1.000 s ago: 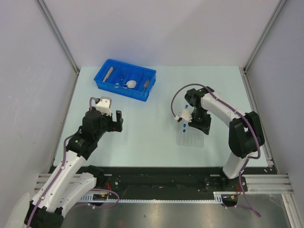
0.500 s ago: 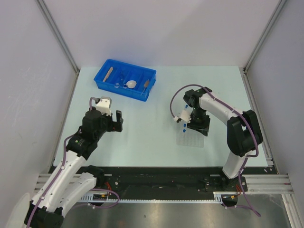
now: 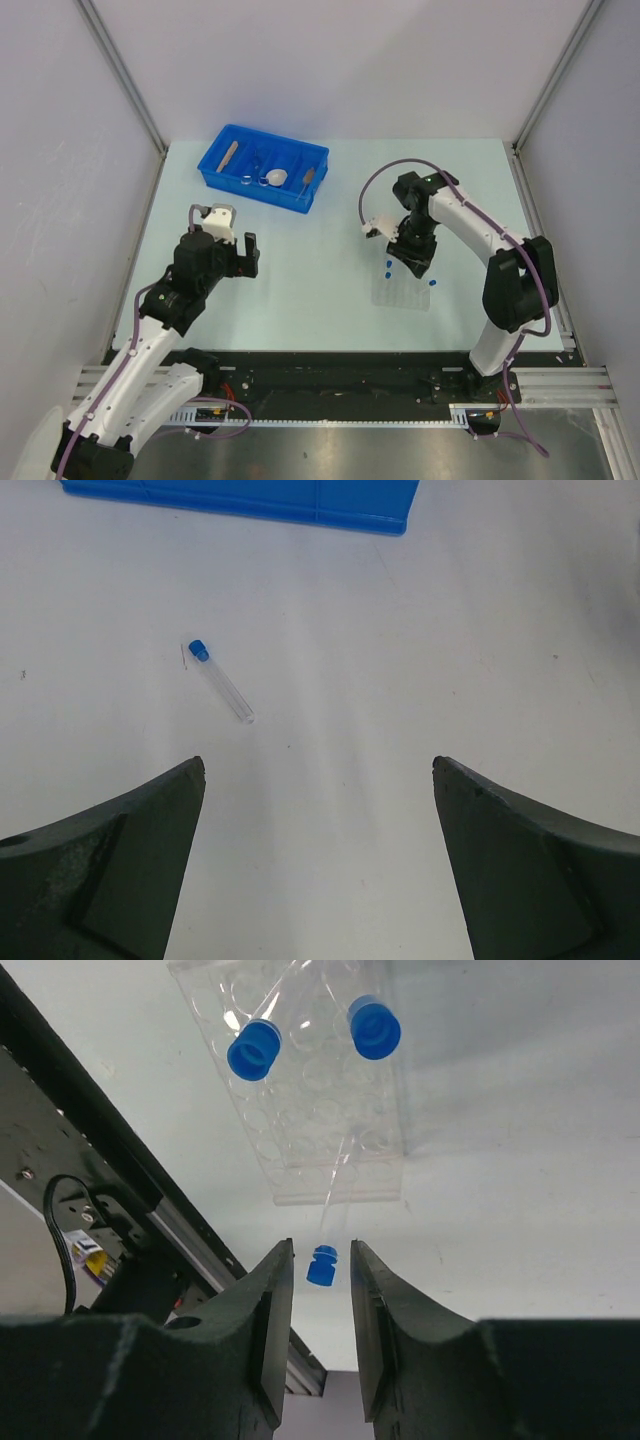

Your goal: Organize the chemistry lab equipment

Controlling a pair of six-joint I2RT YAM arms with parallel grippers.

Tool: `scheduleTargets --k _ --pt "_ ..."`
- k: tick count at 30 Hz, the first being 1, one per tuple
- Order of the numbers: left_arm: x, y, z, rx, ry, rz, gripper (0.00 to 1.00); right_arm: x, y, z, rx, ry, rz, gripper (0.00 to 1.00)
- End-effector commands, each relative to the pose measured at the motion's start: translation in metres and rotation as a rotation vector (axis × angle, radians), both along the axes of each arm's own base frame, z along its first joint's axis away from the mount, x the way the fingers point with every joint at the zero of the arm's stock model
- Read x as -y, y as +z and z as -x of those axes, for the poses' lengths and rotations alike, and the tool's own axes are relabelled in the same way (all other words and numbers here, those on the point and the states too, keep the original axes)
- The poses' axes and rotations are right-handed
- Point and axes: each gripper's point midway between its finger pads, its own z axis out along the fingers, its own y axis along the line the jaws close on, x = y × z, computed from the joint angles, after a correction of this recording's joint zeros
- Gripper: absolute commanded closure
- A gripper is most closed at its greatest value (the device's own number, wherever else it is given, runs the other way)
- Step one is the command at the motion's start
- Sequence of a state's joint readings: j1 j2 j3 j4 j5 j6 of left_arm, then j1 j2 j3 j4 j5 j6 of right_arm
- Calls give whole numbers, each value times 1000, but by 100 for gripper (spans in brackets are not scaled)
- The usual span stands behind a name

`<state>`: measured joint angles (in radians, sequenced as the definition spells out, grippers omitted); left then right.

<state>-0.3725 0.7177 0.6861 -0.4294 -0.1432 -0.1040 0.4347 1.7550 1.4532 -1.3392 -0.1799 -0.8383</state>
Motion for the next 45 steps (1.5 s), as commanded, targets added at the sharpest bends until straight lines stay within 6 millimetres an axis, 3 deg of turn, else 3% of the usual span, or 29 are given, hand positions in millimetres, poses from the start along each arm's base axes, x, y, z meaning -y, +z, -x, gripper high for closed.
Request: scheduleTargets --k 1,6,10,13,18,21,24,25,27,34,45 --pt "2 6 -4 33 -34 -19 0 -4 35 10 0 -59 -107 66" --pt "2 5 -3 31 -24 -7 0 -11 58 -1 57 -131 -243 60" --pt "-1 1 -6 0 17 22 0 -33 98 -11 159 -182 -466 53" --pt "-7 -6 -12 -48 65 77 0 -45 117 -23 244 -213 -587 46" --pt "-10 -36 -21 -212 117 308 0 -35 139 -43 339 -316 -747 39" --pt "-28 -62 -34 -303 306 457 0 -27 148 -48 365 -378 -837 38" --pt "-39 -83 -45 -402 445 461 0 -25 150 -48 378 -385 -883 38" --pt "-41 -79 -50 -421 468 457 0 -22 142 -47 363 -400 -882 38" --pt "-46 -95 -52 -508 513 423 0 -23 139 -45 359 -398 -904 38" --pt "-52 -94 -80 -515 513 369 0 -17 132 -36 333 -403 -981 37" --pt "-56 -105 -91 -558 519 320 0 -17 125 -27 301 -400 -1040 37"
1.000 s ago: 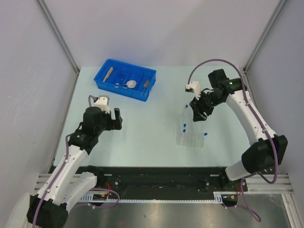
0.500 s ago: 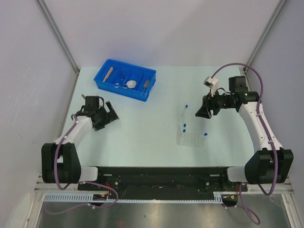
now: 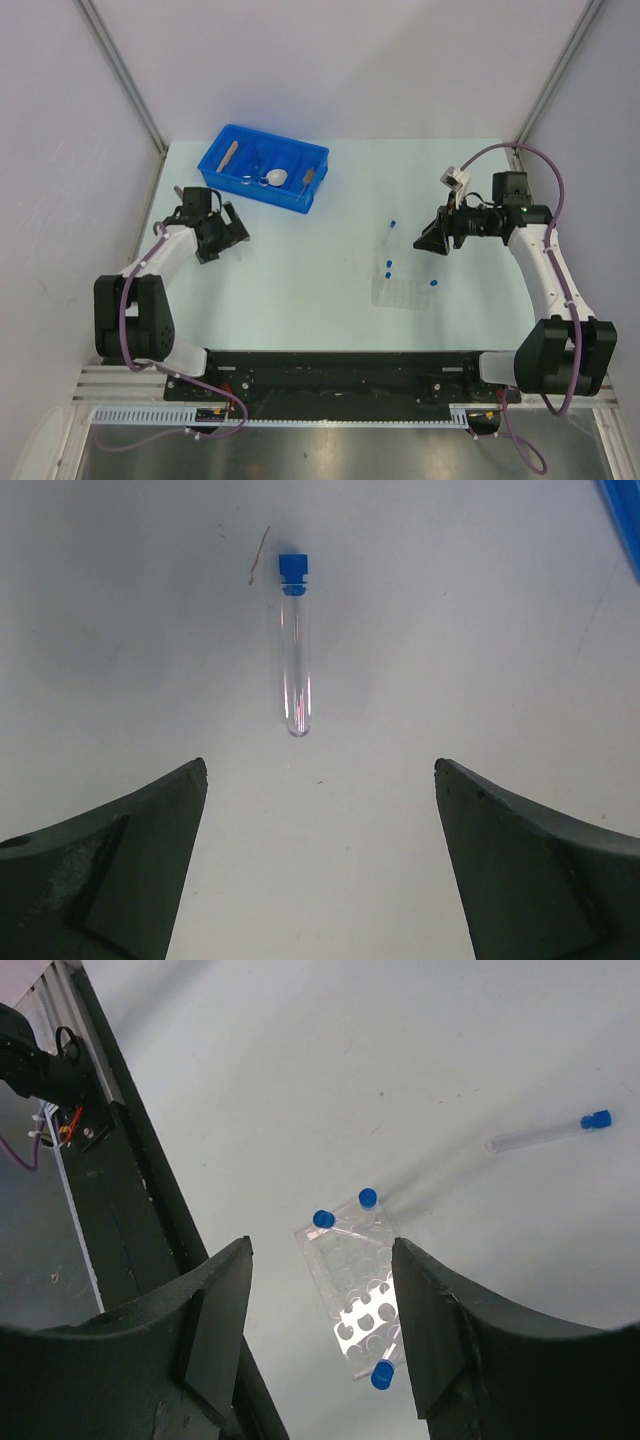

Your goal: Organize the chemistry lab equipment

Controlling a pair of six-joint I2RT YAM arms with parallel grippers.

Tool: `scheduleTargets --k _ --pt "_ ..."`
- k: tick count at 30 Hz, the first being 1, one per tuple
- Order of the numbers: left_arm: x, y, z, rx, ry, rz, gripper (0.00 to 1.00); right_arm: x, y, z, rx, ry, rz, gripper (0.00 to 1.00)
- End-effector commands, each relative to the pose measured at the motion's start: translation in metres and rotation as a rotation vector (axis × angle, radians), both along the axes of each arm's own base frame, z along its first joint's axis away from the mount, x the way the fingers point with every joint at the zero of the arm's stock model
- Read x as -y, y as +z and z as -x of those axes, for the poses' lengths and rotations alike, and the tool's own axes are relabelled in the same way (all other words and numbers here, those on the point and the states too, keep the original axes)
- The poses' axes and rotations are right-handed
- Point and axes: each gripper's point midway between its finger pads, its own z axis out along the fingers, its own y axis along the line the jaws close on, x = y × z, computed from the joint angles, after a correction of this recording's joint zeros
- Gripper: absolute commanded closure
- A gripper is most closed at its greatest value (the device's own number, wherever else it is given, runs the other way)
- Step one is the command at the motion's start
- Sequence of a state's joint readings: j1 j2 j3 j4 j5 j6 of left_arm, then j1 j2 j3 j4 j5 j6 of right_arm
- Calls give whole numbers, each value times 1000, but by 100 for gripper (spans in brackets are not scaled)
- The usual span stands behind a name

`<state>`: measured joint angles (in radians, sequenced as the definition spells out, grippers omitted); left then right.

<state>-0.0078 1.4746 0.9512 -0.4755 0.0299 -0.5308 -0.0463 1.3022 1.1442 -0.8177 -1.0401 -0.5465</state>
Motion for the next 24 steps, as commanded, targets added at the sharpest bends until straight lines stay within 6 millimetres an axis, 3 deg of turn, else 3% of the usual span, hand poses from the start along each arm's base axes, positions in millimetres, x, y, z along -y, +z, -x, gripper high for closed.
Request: scheduleTargets --k 1,6,10,14,23,24 --pt "-7 9 -12 16 9 -29 0 -5 14 5 66 36 -50 37" --pt "-7 4 -18 1 -1 -36 2 -6 16 8 86 39 -56 37" --pt "-14 -7 -23 -32 19 -70 9 -5 15 13 98 38 -62 35" --pt "-14 -19 -27 -73 17 -69 27 -5 17 15 112 36 -70 34" --pt "-12 -48 -34 -190 -44 -155 48 -6 19 18 121 41 -85 34" --pt "-12 -50 -34 -199 -53 -165 55 -6 20 18 123 42 -86 34"
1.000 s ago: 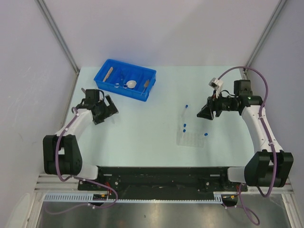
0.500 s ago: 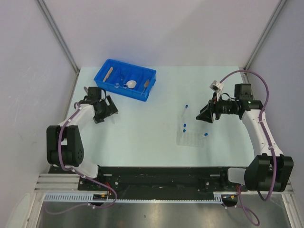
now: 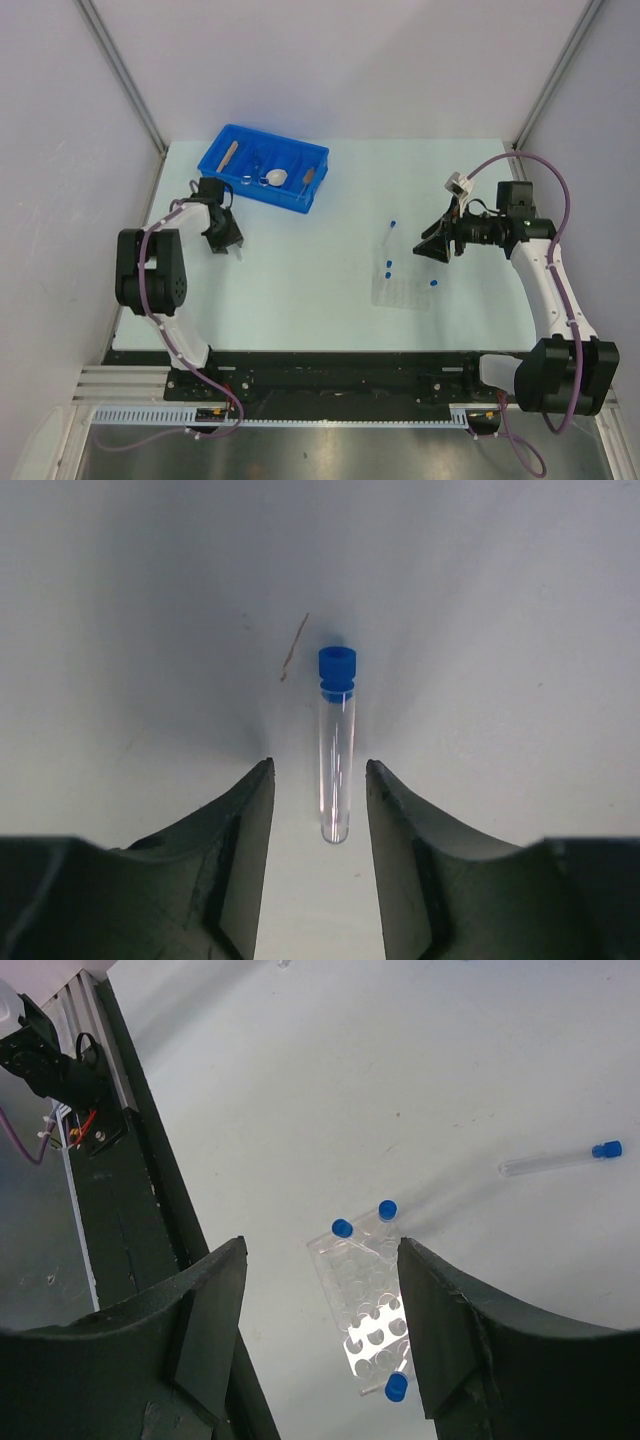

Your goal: Organize the chemistry lab equipment

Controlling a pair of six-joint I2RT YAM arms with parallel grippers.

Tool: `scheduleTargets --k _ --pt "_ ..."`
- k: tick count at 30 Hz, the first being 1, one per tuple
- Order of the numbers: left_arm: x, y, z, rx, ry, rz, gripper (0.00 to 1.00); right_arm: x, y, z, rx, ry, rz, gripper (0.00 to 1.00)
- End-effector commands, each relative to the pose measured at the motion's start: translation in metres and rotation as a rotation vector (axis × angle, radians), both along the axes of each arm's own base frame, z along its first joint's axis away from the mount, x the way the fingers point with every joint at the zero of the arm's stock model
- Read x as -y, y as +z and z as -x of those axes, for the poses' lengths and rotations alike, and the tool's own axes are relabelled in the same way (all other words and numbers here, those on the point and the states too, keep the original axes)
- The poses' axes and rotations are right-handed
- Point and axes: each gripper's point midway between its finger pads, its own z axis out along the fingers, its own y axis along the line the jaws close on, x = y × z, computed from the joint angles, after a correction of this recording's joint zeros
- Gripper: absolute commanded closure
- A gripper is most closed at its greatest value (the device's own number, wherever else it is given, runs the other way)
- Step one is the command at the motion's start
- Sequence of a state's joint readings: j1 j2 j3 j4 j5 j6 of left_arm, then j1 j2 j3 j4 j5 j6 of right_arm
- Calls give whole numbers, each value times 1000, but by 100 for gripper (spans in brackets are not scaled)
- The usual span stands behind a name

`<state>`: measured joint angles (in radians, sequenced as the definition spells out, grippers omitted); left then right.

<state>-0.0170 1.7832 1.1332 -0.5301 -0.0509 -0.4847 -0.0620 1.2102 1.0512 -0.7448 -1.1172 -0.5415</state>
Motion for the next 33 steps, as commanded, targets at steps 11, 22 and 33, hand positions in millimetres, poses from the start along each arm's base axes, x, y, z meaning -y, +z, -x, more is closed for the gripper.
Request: scheduleTargets --k 11,22,33 --pt "8 -14 7 -82 -111 -136 85 -1 17 5 71 13 -25 34" --pt "79 29 31 180 -383 79 98 6 32 -2 185 -29 35 0" --pt "195 178 82 847 -783 388 97 -45 50 11 -135 123 -149 0"
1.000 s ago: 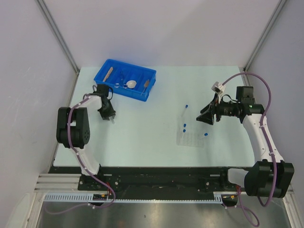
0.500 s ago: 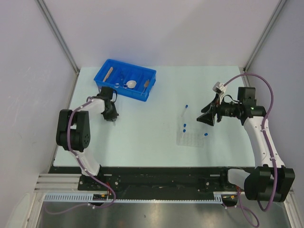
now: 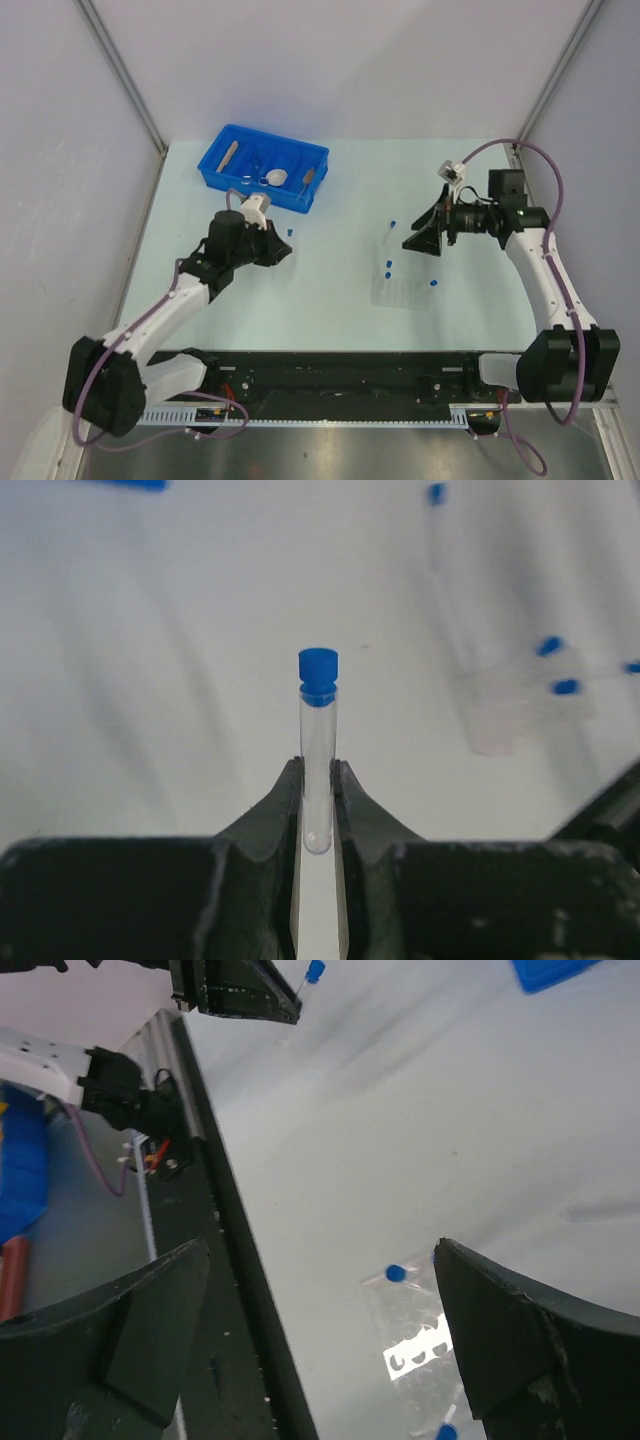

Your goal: Organize the chemistry lab equipment

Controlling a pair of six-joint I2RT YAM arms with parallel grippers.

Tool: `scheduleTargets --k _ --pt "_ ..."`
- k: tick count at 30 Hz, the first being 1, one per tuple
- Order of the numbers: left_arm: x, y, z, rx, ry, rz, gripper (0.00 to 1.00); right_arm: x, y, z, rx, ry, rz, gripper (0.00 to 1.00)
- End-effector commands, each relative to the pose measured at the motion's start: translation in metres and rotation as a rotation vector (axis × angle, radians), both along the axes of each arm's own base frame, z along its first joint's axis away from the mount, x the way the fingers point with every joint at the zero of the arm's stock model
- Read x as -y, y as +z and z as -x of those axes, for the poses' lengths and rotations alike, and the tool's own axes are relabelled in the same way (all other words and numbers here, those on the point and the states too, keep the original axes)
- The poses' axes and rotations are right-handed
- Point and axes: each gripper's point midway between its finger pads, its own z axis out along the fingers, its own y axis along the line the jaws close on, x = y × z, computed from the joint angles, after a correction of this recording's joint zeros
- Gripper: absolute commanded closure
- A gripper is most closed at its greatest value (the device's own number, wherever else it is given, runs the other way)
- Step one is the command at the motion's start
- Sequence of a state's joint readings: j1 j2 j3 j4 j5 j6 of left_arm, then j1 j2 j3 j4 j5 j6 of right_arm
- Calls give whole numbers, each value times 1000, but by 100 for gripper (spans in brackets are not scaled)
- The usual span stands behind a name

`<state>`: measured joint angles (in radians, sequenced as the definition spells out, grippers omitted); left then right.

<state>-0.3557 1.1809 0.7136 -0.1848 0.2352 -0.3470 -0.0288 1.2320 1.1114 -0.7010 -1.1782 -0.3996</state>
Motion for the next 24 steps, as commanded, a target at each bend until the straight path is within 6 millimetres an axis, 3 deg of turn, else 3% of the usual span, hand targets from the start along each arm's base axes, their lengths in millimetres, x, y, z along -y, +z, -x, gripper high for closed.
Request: scheduleTargets --k 1,4,10,13,18,24 --pt "55 86 17 320 -221 222 97 -35 24 14 -111 111 -64 0" --pt "77 115 34 394 -290 284 97 -57 26 18 -179 150 -57 2" --pt "117 147 53 452 -351 317 97 -88 35 18 -293 160 -78 5" --pt "135 150 59 457 -374 306 97 -97 36 17 -313 152 -81 6" --pt "160 142 65 438 -418 282 97 -108 21 15 -350 133 -39 23" --pt "173 139 65 429 -433 250 97 -114 10 17 -308 116 26 38"
